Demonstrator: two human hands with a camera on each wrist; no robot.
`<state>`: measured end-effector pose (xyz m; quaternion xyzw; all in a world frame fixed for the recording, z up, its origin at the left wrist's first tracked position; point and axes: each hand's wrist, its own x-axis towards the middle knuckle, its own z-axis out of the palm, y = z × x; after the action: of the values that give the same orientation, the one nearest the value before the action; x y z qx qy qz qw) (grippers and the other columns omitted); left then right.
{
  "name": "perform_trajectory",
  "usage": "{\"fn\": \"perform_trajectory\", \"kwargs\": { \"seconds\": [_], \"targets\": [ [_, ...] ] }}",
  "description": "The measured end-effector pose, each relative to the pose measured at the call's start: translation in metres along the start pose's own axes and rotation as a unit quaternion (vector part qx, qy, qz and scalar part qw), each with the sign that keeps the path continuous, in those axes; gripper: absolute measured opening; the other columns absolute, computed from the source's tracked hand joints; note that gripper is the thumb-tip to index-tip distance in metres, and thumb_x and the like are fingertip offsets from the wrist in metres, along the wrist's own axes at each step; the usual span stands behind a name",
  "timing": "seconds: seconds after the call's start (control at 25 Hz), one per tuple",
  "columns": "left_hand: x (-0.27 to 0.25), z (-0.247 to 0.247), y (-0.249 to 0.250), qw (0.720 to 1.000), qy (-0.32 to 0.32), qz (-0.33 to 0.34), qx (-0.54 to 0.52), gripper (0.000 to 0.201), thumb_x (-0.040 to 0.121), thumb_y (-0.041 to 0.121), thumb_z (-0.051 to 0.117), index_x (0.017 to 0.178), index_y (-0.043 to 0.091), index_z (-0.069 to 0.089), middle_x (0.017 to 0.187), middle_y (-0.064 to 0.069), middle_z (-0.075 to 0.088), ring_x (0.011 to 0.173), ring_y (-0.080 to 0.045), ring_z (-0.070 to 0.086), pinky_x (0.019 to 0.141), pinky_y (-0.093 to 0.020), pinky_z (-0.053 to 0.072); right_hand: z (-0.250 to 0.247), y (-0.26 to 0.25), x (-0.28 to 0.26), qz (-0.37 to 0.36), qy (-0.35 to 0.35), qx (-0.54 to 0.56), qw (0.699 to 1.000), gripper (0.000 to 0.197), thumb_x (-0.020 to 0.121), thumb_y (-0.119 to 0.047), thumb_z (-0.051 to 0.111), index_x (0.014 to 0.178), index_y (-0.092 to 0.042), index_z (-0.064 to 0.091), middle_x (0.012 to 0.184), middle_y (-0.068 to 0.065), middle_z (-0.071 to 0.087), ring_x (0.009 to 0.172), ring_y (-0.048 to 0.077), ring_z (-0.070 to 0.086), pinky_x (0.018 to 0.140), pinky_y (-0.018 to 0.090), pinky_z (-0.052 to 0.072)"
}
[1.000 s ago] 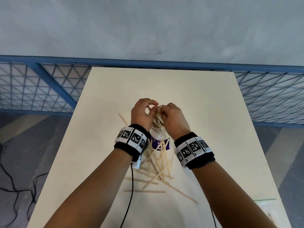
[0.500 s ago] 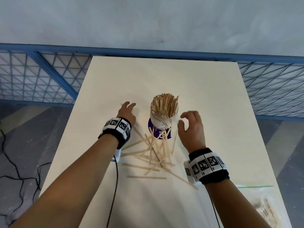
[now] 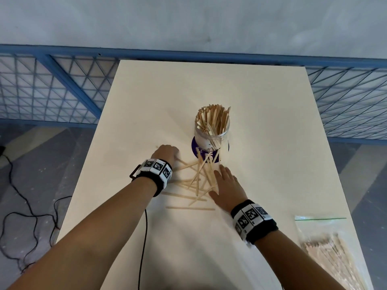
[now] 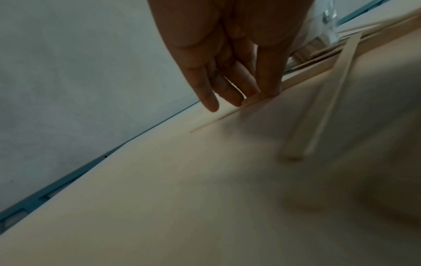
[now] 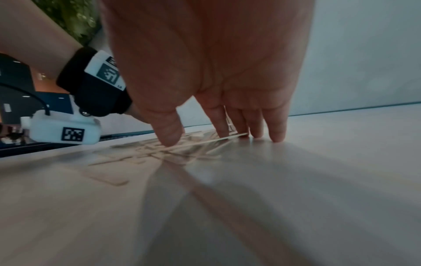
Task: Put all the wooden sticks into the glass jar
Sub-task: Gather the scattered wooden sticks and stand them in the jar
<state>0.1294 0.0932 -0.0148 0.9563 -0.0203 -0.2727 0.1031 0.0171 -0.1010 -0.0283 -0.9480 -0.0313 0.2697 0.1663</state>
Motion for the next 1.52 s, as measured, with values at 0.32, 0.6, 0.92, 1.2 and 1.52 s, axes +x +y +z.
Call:
{"fn": "perform_trajectory", "kwargs": {
  "seconds": [0.32, 0.6, 0.92, 1.2, 1.52],
  "targets": [
    [-0.033, 0.024, 0.012, 0.995, -0.008, 0.104, 0.0, 0.038, 0.083, 0.016, 0.055, 0.121, 0.02, 0.052, 0.131, -0.003, 0.05, 0.119, -0.025, 0.05, 0.101, -0.04, 0.041, 0.015, -0.003, -0.022, -0.051, -0.006, -0.018, 0.999, 0.078, 0.086, -0.042, 0.054, 0.146, -0.014, 0.013, 0.158, 0.005, 0.006, 0.146, 0.025, 0.004, 0.119, 0.04, 0.014],
    [-0.054, 0.042, 0.033, 0.962, -0.159, 0.128, 0.183, 0.115, 0.06, 0.052, 0.077, 0.142, 0.045, -0.002, 0.158, 0.005, -0.009, 0.142, -0.04, -0.002, 0.11, -0.061, 0.023, 0.016, 0.009, -0.048, 0.033, -0.039, -0.082, 0.995, 0.102, 0.068, -0.044, 0.074, 0.145, -0.023, 0.011, 0.156, 0.009, 0.003, 0.139, 0.034, 0.015, 0.11, 0.045, 0.03],
    [-0.079, 0.06, 0.022, 0.978, -0.064, 0.2, -0.007, 0.06, 0.083, 0.018, 0.062, 0.138, 0.024, 0.038, 0.148, -0.005, 0.031, 0.135, -0.027, 0.028, 0.113, -0.037, 0.03, 0.02, 0.02, -0.048, 0.002, 0.041, 0.052, 0.998, 0.04, 0.088, -0.009, 0.049, 0.127, -0.018, 0.048, 0.124, 0.007, 0.05, 0.114, 0.028, 0.046, 0.089, 0.038, 0.044],
    [-0.088, 0.042, -0.027, 0.996, -0.054, -0.018, 0.062, 0.1, 0.062, 0.047, 0.078, 0.14, 0.043, 0.016, 0.151, 0.0, 0.014, 0.136, -0.031, 0.02, 0.107, -0.045, 0.031, 0.019, 0.034, -0.067, 0.066, 0.044, 0.002, 0.997, 0.047, 0.083, -0.023, 0.057, 0.127, -0.017, 0.044, 0.126, 0.007, 0.044, 0.113, 0.029, 0.045, 0.089, 0.039, 0.045],
    [-0.084, 0.064, -0.01, 0.992, 0.003, 0.088, -0.089, 0.04, 0.085, 0.013, 0.06, 0.125, 0.017, 0.056, 0.135, -0.008, 0.046, 0.123, -0.027, 0.046, 0.105, -0.037, 0.039, 0.021, 0.02, -0.044, 0.074, 0.09, 0.146, 0.982, 0.025, 0.091, -0.009, 0.043, 0.114, -0.005, 0.053, 0.115, 0.015, 0.053, 0.108, 0.034, 0.053, 0.087, 0.035, 0.043]
  ]
}}
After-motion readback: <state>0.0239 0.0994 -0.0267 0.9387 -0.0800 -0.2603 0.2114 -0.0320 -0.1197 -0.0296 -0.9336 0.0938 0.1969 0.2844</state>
